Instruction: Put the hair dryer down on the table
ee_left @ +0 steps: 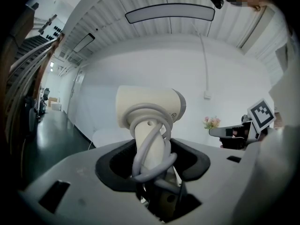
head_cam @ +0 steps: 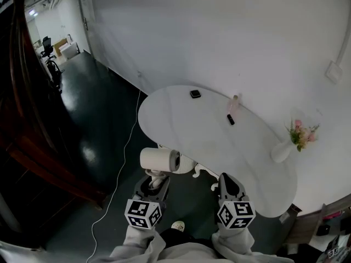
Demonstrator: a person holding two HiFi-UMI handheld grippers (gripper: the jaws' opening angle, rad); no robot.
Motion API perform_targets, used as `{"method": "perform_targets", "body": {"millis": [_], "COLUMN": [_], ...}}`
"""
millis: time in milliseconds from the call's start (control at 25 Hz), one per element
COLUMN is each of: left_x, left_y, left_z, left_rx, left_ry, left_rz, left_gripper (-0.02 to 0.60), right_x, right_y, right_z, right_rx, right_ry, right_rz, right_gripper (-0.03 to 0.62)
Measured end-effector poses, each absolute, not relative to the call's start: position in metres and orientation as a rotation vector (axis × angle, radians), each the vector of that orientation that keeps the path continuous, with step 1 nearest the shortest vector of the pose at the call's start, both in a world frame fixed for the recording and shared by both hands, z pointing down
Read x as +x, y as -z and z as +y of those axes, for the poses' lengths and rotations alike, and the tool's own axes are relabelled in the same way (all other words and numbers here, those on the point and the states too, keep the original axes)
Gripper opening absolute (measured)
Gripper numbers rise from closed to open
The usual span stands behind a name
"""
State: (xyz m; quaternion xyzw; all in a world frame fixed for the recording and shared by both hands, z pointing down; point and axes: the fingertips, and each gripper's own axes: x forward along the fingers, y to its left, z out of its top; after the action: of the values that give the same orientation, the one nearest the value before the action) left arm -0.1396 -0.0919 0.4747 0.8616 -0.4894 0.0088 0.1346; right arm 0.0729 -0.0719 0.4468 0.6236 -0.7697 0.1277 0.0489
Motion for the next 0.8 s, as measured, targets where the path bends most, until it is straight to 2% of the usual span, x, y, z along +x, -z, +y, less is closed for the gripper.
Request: {"method": "perform_targets", "body": {"millis": [800], "left_x": [-0.144], "left_y": [-0.507], "left_z": [-0.131], "left_rx": [2.443], "left_ry": [-0.089], "left_rz": [-1.386], "left_gripper": [0.216], "right_x": [0.071], "right_y": [-0.469], "right_z": [-0.118], "right_rx": [1.864], "right_ry": [-0.44], "right_rz": [-2.309], "right_gripper": [0.049]}}
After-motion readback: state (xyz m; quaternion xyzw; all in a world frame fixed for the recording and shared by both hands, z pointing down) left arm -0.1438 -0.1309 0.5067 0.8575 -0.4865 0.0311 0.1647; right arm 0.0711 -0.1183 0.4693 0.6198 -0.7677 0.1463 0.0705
